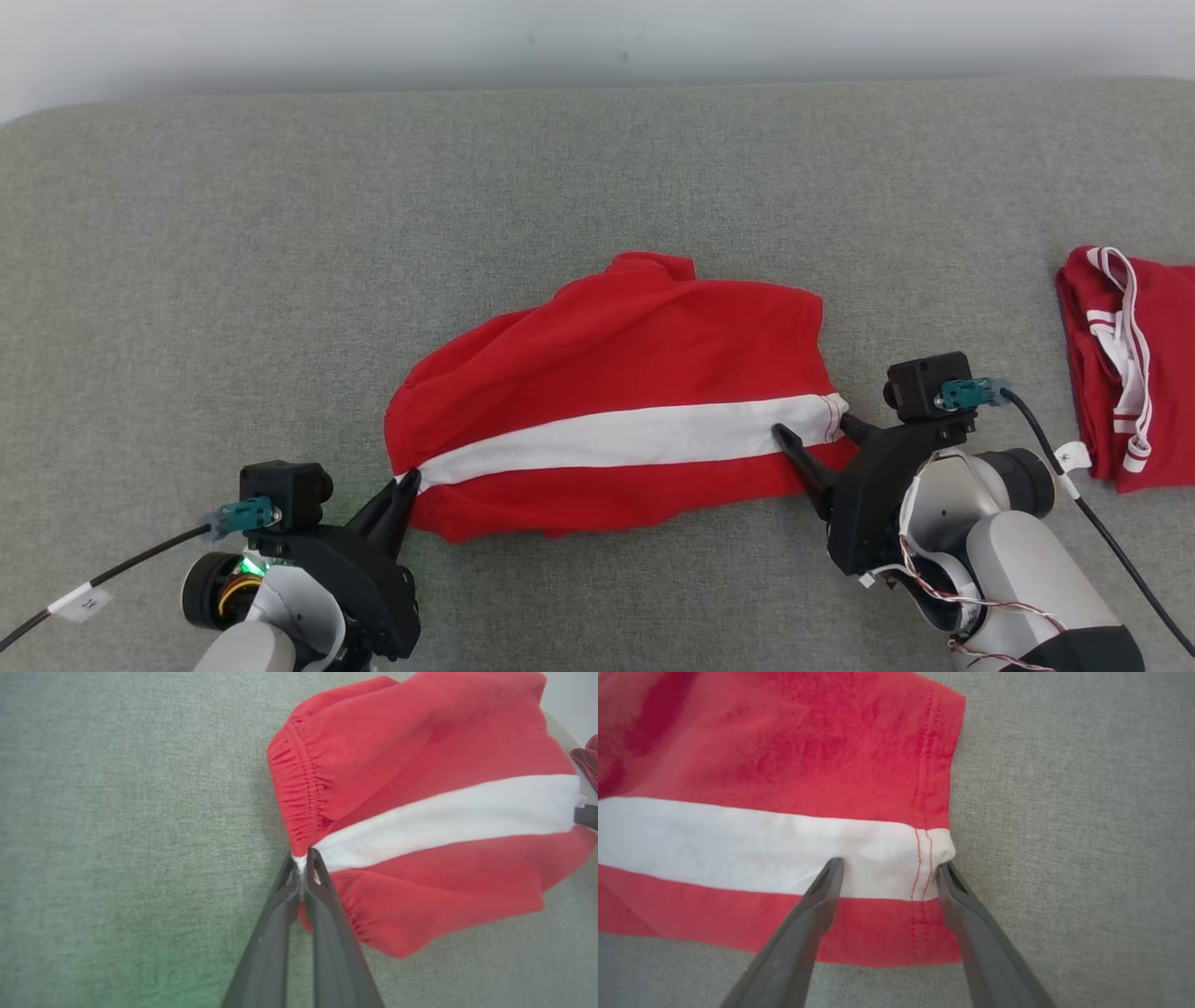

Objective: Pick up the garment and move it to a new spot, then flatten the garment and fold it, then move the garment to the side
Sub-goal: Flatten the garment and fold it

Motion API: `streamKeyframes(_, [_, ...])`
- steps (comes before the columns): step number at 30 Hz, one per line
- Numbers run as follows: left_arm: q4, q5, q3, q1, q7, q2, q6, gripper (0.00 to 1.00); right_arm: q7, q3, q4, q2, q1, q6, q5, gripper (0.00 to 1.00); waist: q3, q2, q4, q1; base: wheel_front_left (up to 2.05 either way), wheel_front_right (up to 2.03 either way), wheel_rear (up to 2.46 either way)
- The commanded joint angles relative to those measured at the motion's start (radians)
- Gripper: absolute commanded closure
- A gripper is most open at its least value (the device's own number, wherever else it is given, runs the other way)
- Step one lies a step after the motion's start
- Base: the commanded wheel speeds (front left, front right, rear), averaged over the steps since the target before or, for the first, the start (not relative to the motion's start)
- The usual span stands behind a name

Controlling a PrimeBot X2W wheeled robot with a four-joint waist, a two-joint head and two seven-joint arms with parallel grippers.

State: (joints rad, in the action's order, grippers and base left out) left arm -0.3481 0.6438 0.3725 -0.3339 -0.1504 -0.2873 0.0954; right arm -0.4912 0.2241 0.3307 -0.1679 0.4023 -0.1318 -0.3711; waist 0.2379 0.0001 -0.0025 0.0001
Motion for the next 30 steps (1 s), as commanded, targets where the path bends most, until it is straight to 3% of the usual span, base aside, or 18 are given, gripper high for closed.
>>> streamKeyframes(1, [-0.002,-0.004,0.000,-0.002,0.006,-0.002,-0.004,1.00,0.013,0.007,0.000,-0.001,0.011,0.003,-0.013,0.00,-0.001,-0.0001,0.000,-0.0001,0.00,0.00,0.00])
streamKeyframes(4, [-0.004,0.000,0.002,0.000,0.007,-0.002,-0.004,1.00,0.025,0.025,0.005,-0.009,0.014,0.003,-0.019,0.00,-0.004,-0.0001,-0.001,-0.0001,0.00,0.00,0.00])
streamKeyframes(5, [-0.005,0.001,0.002,0.001,0.009,-0.003,-0.004,1.00,0.029,0.025,0.009,-0.012,0.016,0.003,-0.026,0.14,-0.005,-0.0001,-0.001,-0.0001,0.00,0.00,0.00])
streamKeyframes(6, [-0.005,0.003,0.002,0.002,0.010,-0.003,-0.004,1.00,0.030,0.030,0.014,-0.015,0.017,0.003,-0.029,0.46,-0.006,-0.0001,-0.001,-0.0001,0.00,0.00,0.00])
streamKeyframes(8, [-0.005,0.005,0.001,0.004,0.014,-0.003,-0.003,1.00,0.033,0.037,0.023,-0.019,0.025,0.003,-0.032,0.56,-0.008,-0.0001,-0.001,-0.0001,0.00,0.00,0.00])
streamKeyframes(9, [-0.005,0.006,0.001,0.005,0.018,-0.004,-0.003,1.00,0.036,0.041,0.028,-0.019,0.030,0.003,-0.036,0.76,-0.009,-0.0001,-0.001,-0.0001,0.00,0.00,0.00])
streamKeyframes(10, [-0.005,0.009,-0.001,0.007,0.019,-0.003,-0.002,1.00,0.038,0.044,0.031,-0.017,0.032,0.003,-0.039,0.87,-0.010,-0.0001,-0.002,-0.0001,0.00,0.00,0.00])
streamKeyframes(11, [-0.005,0.009,-0.001,0.007,0.019,-0.003,-0.002,1.00,0.038,0.044,0.031,-0.017,0.032,0.003,-0.039,0.87,-0.010,-0.0001,-0.002,-0.0001,0.00,0.00,0.00])
streamKeyframes(12, [-0.005,0.016,-0.004,0.008,0.026,0.000,0.000,1.00,0.046,0.049,0.033,-0.018,0.035,0.003,-0.042,1.00,-0.012,-0.0001,-0.002,-0.0001,0.00,0.00,0.00])
streamKeyframes(22, [0.070,0.148,-0.072,-0.069,0.039,0.012,0.023,1.00,0.122,0.039,-0.046,-0.048,0.118,0.003,-0.108,1.00,-0.018,-0.0001,-0.015,-0.0001,0.00,0.00,0.00])
streamKeyframes(26, [0.103,0.212,-0.107,-0.181,-0.001,-0.002,0.027,1.00,0.114,0.034,-0.081,-0.067,0.216,0.003,-0.145,1.00,0.010,-0.0001,-0.031,-0.0001,0.00,0.00,0.00])
streamKeyframes(30, [0.072,0.271,-0.170,-0.341,-0.037,0.001,0.001,1.00,0.099,0.069,-0.064,-0.088,0.370,0.003,-0.187,1.00,0.067,-0.0001,-0.061,-0.0001,0.00,0.00,0.00])
